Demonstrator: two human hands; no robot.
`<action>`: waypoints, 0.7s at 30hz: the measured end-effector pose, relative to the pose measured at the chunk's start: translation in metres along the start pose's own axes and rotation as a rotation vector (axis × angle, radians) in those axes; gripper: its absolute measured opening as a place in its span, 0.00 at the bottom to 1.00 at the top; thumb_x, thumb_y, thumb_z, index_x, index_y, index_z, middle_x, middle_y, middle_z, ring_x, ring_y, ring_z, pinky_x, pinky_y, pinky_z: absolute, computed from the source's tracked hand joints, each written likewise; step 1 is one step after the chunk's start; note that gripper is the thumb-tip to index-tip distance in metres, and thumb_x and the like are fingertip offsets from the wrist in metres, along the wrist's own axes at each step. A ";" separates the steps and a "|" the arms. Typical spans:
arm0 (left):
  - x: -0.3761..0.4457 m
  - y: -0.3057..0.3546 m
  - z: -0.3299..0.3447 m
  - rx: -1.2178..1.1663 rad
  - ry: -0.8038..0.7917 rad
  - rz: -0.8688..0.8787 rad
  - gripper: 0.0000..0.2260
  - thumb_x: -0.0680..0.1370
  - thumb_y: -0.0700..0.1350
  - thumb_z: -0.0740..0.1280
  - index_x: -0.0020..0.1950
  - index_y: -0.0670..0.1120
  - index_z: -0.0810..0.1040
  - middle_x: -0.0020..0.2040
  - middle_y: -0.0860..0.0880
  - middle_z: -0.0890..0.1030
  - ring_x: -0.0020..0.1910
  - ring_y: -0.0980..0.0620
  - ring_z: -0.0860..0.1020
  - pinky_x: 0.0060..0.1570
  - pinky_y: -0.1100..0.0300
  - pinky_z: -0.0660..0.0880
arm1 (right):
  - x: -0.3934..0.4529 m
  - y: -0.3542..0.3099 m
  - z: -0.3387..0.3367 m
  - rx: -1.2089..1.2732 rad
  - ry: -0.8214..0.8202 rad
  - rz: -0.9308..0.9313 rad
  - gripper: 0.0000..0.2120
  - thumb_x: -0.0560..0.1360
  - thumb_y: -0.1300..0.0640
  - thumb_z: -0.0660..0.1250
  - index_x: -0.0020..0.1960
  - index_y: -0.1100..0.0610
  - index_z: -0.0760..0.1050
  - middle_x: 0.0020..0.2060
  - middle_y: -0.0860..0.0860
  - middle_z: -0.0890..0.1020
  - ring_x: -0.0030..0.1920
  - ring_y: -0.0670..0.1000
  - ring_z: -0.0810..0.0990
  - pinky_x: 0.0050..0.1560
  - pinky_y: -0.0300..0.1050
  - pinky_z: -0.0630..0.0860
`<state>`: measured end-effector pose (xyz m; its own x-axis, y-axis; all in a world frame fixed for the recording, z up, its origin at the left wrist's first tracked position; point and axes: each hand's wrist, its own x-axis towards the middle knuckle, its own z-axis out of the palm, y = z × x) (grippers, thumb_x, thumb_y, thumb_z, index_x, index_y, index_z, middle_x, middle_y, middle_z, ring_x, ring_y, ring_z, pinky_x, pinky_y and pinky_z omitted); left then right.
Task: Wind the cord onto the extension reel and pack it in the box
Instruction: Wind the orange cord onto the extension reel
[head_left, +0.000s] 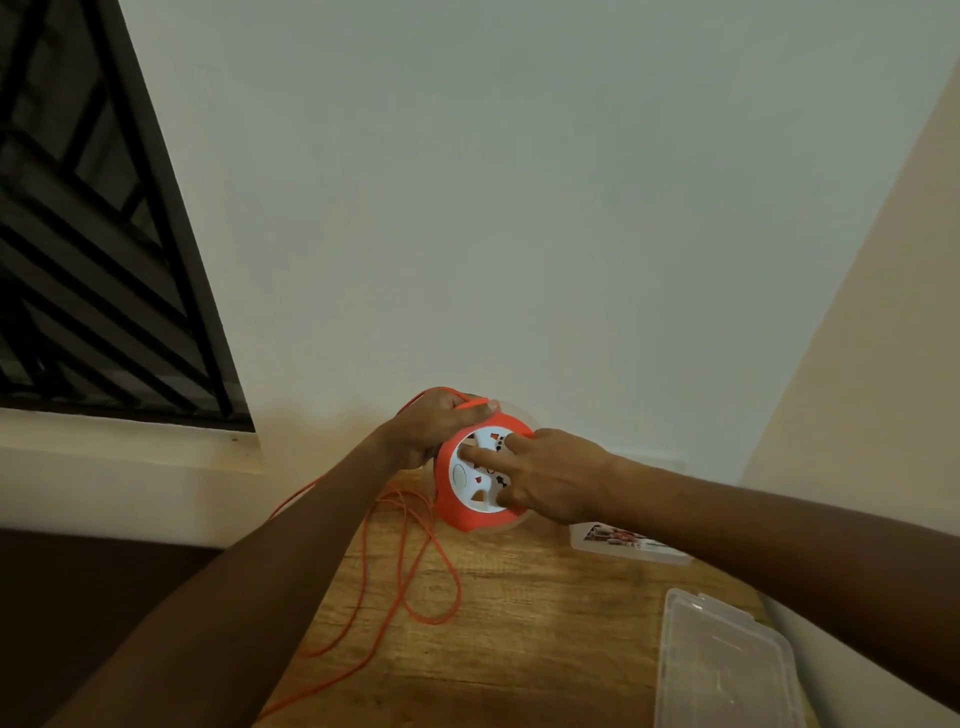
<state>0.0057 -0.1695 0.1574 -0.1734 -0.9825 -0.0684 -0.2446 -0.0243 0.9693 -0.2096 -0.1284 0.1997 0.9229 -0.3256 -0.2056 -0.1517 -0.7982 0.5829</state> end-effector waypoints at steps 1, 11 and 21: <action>-0.001 0.000 0.000 -0.008 -0.005 -0.005 0.16 0.81 0.57 0.68 0.56 0.45 0.85 0.49 0.44 0.89 0.45 0.41 0.88 0.41 0.53 0.85 | 0.001 -0.002 0.000 -0.014 -0.009 0.004 0.23 0.78 0.53 0.68 0.72 0.45 0.69 0.77 0.59 0.57 0.66 0.63 0.70 0.57 0.57 0.76; -0.002 0.011 0.005 -0.112 -0.012 0.051 0.14 0.81 0.54 0.69 0.56 0.45 0.86 0.51 0.43 0.89 0.47 0.41 0.88 0.41 0.53 0.85 | 0.015 -0.016 -0.012 -0.050 -0.072 0.246 0.31 0.82 0.54 0.60 0.79 0.51 0.50 0.67 0.67 0.71 0.60 0.66 0.77 0.55 0.58 0.77; -0.003 0.005 0.007 -0.200 0.099 0.075 0.12 0.80 0.54 0.70 0.51 0.48 0.88 0.48 0.43 0.89 0.45 0.43 0.89 0.40 0.55 0.85 | 0.026 -0.019 0.002 0.610 -0.058 0.674 0.46 0.75 0.48 0.68 0.79 0.60 0.41 0.61 0.59 0.78 0.56 0.59 0.80 0.47 0.53 0.78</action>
<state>-0.0016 -0.1651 0.1604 -0.0871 -0.9960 0.0192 -0.0392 0.0227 0.9990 -0.1832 -0.1226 0.1816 0.5541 -0.8322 -0.0205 -0.8288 -0.5538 0.0801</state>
